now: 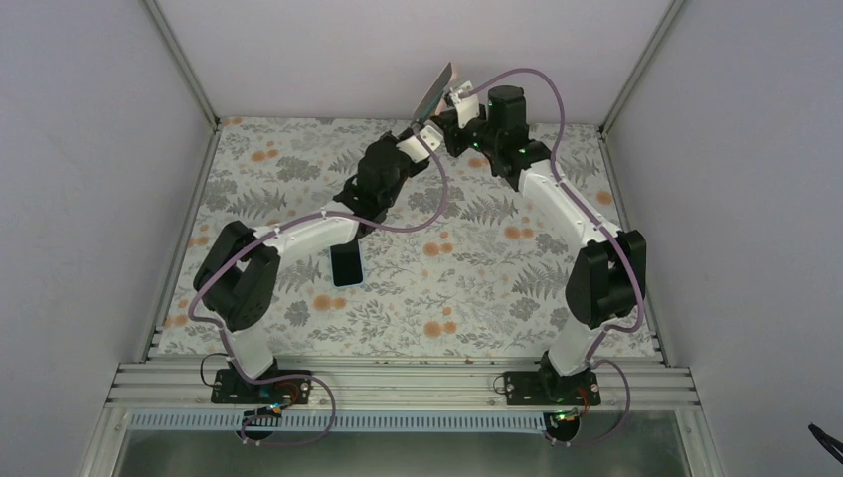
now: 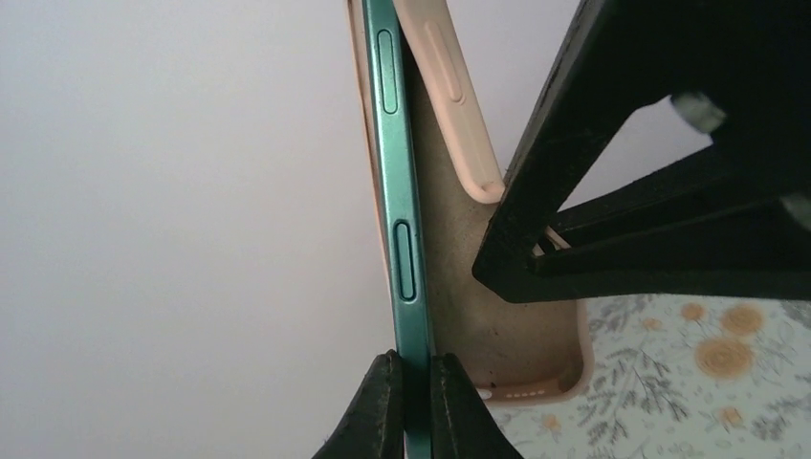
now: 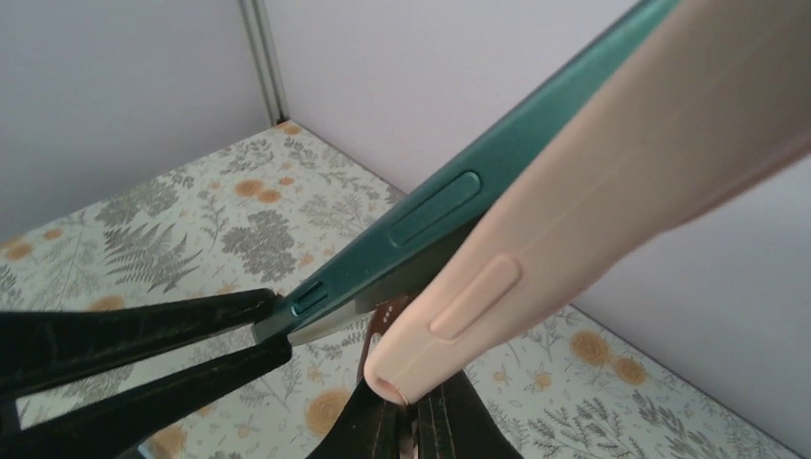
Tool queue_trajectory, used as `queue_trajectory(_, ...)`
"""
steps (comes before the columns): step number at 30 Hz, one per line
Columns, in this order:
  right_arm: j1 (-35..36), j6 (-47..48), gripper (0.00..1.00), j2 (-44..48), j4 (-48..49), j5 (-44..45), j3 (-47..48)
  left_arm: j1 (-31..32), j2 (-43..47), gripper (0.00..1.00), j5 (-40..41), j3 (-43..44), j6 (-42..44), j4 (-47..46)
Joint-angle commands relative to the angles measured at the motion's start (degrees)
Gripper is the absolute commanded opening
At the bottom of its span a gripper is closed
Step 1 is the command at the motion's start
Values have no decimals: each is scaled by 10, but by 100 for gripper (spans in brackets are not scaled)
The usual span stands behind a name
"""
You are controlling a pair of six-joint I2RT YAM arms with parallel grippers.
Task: Take the phone out of the phone case
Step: Remove the phone case from the phone, then place the phone at the center of the board.
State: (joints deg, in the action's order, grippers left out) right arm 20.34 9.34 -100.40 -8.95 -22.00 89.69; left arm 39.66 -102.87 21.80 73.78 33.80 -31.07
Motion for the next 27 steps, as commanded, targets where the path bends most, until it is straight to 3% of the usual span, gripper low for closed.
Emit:
queue_trajectory(1, -40, 72, 4, 38, -80, 82, -32, -83, 71, 2, 117, -41, 24, -50)
queue_trajectory(8, -51, 87, 4, 42, -85, 103, -40, -85, 115, 2, 77, -96, 41, -30)
queue_trajectory(15, -57, 103, 4, 42, -85, 145, -44, -91, 136, 2, 47, -99, 29, 25)
queue_trajectory(27, -77, 114, 4, 67, -152, 31, -64, -91, 164, 2, -19, -126, -2, 127)
